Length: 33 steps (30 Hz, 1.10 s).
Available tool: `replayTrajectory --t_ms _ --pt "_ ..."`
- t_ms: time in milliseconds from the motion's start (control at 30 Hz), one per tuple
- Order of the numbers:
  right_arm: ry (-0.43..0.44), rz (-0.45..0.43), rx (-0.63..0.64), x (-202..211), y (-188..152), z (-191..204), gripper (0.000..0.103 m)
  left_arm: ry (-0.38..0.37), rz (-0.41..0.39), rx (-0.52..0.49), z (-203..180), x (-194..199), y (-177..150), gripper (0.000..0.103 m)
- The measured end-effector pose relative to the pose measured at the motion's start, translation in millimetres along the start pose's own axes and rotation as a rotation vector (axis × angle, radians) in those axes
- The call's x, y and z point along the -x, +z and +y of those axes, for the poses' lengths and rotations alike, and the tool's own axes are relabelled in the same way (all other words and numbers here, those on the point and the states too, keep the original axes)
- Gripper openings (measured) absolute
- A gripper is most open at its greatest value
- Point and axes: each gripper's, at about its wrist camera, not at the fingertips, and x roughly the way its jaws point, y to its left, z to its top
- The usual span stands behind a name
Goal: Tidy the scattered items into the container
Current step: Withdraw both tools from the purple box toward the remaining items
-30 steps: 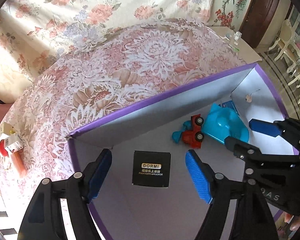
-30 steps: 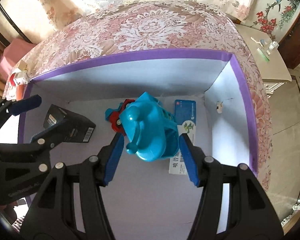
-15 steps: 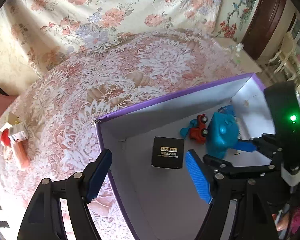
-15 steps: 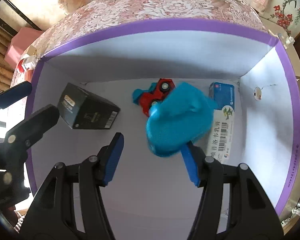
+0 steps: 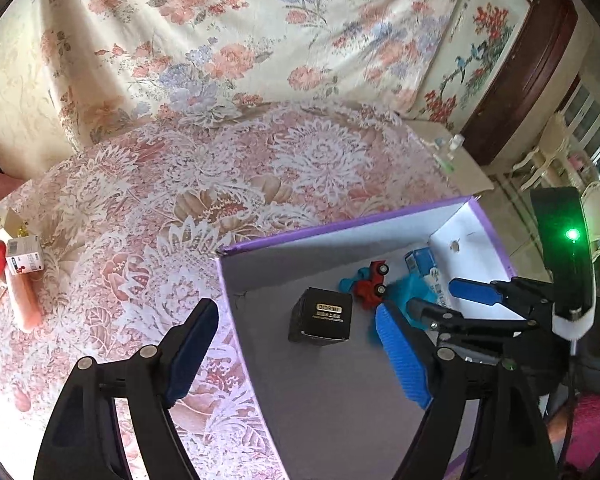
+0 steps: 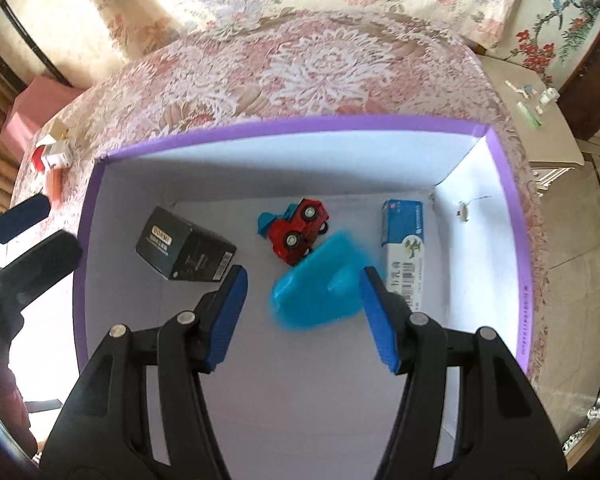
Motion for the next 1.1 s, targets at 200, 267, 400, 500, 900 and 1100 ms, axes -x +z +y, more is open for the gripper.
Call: replayTrajectory --t_ms 200,267,400,500,900,1100 --pt "-0.011 -0.069 -0.042 27 10 16 0.061 -0.026 -0.015 0.028 31 13 -3 0.101" --pt "-0.014 -0.088 -0.037 34 15 27 0.061 -0.026 -0.017 0.035 43 16 -4 0.103" --pt "-0.024 -0.127 -0.008 46 26 60 0.061 -0.011 -0.015 0.052 72 20 -7 0.103" --pt "-0.021 -0.15 0.012 52 33 86 0.061 0.014 -0.01 0.069 96 24 -10 0.103" --pt "0.028 -0.158 0.145 39 54 209 0.062 0.113 0.016 0.17 216 32 -31 0.103" --pt "0.04 -0.112 0.195 12 56 260 0.062 0.13 0.043 0.211 267 29 -46 0.103"
